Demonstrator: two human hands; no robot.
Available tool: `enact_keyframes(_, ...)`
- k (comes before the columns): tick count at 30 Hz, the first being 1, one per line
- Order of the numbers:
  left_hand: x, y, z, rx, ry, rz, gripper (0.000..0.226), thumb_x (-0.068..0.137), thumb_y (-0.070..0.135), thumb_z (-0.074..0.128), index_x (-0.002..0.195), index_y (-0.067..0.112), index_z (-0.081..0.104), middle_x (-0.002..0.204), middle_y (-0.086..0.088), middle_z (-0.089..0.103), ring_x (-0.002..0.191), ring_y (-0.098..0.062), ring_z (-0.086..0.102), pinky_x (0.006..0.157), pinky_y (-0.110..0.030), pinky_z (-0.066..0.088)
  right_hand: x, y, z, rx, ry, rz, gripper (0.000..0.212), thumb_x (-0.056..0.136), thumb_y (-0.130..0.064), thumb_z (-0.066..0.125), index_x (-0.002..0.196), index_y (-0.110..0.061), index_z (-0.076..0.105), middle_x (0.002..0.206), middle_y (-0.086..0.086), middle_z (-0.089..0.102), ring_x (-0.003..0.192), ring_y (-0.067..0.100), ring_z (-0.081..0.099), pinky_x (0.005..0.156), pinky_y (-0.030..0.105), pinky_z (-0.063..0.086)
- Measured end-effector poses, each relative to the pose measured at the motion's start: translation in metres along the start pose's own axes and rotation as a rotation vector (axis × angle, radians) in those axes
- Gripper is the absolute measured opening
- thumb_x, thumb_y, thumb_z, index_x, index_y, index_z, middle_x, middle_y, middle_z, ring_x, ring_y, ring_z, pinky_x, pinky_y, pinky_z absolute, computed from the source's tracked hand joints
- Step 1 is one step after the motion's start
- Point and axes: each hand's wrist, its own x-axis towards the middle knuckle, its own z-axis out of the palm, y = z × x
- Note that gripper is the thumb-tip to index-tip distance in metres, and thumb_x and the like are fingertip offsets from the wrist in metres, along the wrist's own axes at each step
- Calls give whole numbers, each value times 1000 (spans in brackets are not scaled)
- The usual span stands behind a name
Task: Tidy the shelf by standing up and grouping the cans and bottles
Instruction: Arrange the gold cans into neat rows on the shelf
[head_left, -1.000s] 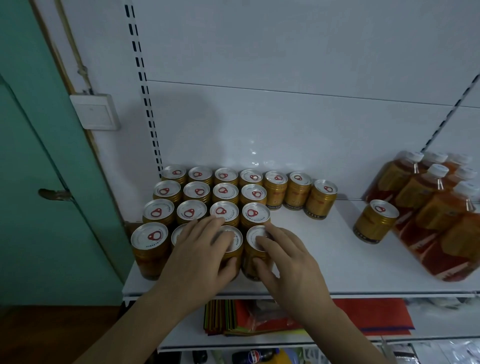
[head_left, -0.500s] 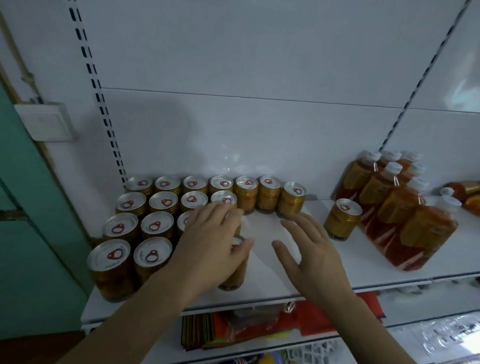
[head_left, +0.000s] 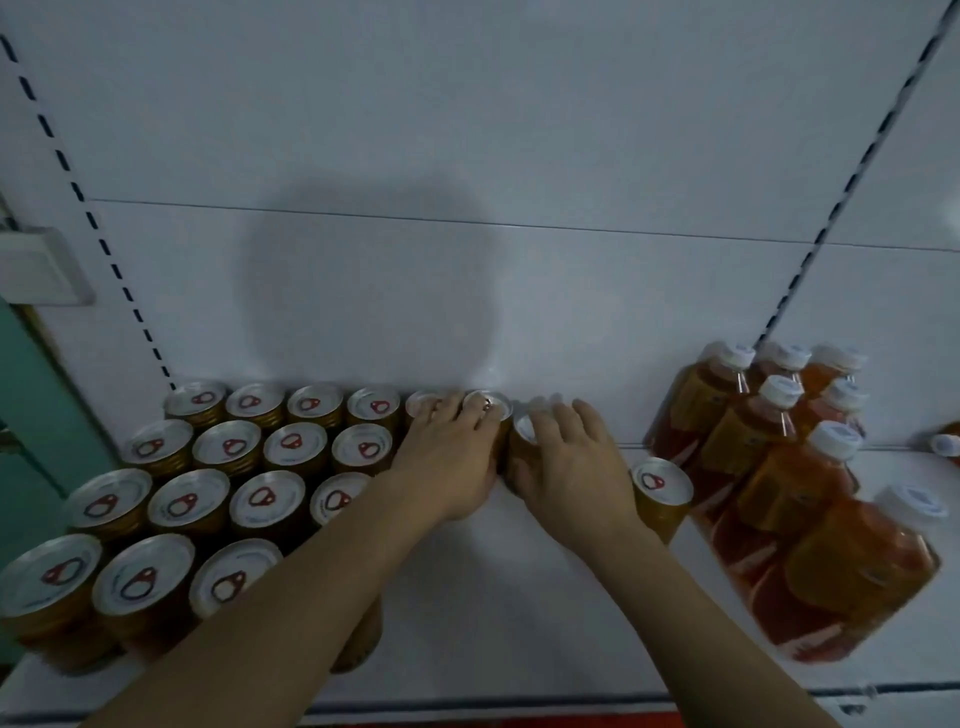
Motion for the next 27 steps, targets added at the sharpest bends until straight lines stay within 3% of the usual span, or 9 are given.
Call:
enact_keyframes(3,7,5,3,-6,-12,36,60,111,40,35,165,16,25,173,-7,23,161,-30,12,129,-55,11,8,5,0,23,-38,24,75,93,-55,31,147,-8,56,147,19,60,139,41,52,120,53,39)
enact_keyframes(6,8,-4,4,-44,50,83,50,106,37,38,152,18,48,161,-4,44,153,-27,31,127,-51,17,6,15,-6,85,56,19,56,91,-45,45,120,-4,70,111,17,75,106,40,66,100,51,52)
enact_keyframes(10,5,-20,3,-122,129,192,17,98,28,52,109,22,65,119,3,66,121,-23,56,112,-45,38,6,25,-20,101,-9,18,45,84,-45,58,107,-9,71,97,13,75,91,36,65,88,45,54)
enact_keyframes(11,5,-23,0,-155,142,205,6,96,26,56,96,24,61,105,5,65,108,-21,58,106,-43,42,4,27,-24,97,-35,18,47,83,-48,57,109,-10,71,98,11,75,93,35,65,88,45,53)
enact_keyframes(13,6,-25,-6,-195,154,215,11,93,28,60,83,25,56,89,11,57,90,-15,55,94,-41,48,-1,29,-34,107,-82,13,52,84,-54,54,112,-13,70,103,8,73,98,32,63,89,40,50)
enact_keyframes(15,8,-27,-10,-231,130,216,13,93,39,66,89,28,61,92,13,58,91,-10,54,91,-41,50,-7,30,-44,95,-123,8,54,84,-61,51,111,-18,69,105,3,66,102,27,59,85,32,42)
enact_keyframes(19,10,-28,-1,-91,68,210,60,94,58,64,145,27,55,146,6,52,141,-18,39,117,-46,37,-17,21,-56,77,-195,-2,77,72,-75,25,109,-25,69,102,-1,53,102,22,52,82,29,31)
enact_keyframes(24,-2,-32,-6,-37,95,222,52,96,65,54,137,33,60,141,13,59,140,-15,43,122,-41,24,-32,10,-57,111,-169,-13,79,74,-78,24,115,-28,71,103,-5,51,102,19,49,84,30,36)
enact_keyframes(27,-24,-35,-12,-82,63,211,71,97,62,57,158,30,41,152,6,53,148,-19,34,128,-44,20,-44,0,-56,202,-149,-34,78,76,-77,30,122,-28,70,109,-6,52,106,16,49,91,32,48)
